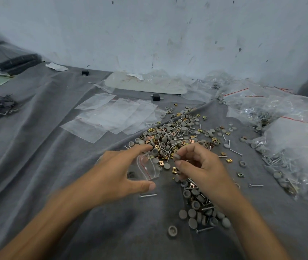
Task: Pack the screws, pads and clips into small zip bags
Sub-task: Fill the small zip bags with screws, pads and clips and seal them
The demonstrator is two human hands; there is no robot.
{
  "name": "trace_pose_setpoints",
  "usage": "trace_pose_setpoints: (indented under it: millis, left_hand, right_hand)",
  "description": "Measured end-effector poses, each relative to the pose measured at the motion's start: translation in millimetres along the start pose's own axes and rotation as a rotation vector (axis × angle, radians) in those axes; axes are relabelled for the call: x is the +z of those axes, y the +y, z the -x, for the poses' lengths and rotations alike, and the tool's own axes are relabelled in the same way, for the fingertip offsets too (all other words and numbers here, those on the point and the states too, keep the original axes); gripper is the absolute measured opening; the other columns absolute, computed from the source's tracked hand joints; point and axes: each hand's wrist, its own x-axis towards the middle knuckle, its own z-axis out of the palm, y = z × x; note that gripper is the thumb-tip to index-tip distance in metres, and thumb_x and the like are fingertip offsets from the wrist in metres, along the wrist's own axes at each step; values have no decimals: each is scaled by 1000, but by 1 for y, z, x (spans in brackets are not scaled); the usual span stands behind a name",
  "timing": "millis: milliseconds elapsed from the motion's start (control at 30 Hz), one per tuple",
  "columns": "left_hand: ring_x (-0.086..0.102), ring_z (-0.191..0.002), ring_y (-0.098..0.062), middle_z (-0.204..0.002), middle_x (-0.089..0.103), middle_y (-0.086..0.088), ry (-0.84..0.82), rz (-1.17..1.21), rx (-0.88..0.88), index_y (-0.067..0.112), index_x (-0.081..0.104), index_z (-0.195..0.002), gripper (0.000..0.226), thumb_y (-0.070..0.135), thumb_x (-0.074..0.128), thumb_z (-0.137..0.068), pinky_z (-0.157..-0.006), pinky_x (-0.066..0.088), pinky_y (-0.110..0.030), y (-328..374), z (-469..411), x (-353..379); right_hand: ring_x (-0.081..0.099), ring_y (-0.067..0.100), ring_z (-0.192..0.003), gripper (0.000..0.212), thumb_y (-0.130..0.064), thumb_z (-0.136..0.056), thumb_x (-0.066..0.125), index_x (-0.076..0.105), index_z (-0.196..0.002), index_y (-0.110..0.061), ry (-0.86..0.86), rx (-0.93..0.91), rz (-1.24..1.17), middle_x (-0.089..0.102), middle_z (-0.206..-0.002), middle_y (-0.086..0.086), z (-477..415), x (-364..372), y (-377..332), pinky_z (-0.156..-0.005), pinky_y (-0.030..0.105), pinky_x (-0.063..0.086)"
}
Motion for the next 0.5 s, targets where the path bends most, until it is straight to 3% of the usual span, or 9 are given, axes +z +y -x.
trace_pose_setpoints:
  millis: [67,200,500]
  left_hand:
    - [44,-134,-8,-142,53,21,-5,-14,12,54,29,-147,89,69,73,-72,-115,34,-39,3,0,2]
    - [39,-135,-7,-145,49,24,1,-68,31,53,29,-148,87,64,75,-75,-112,27,-27,7,0,6]
    - [34,-136,-3,-151,41,25,-19,-82,41,50,24,-151,89,63,73,-78,-110,24,-24,11,0,5]
  right_hand:
    - [66,10,-70,23,-7,-93,69,69,-90,-29,-30,-17,-26,71,-83,-3,1,8,-1,-66,39,62]
    - [66,12,-71,19,-10,-92,71,69,-94,-29,-64,-103,27,70,-84,-5,4,22,-5,-65,28,57]
    - [67,19,-79,38,-10,-91,71,70,-110,-42,-45,-99,48,71,-98,-12,7,27,-8,-72,44,60]
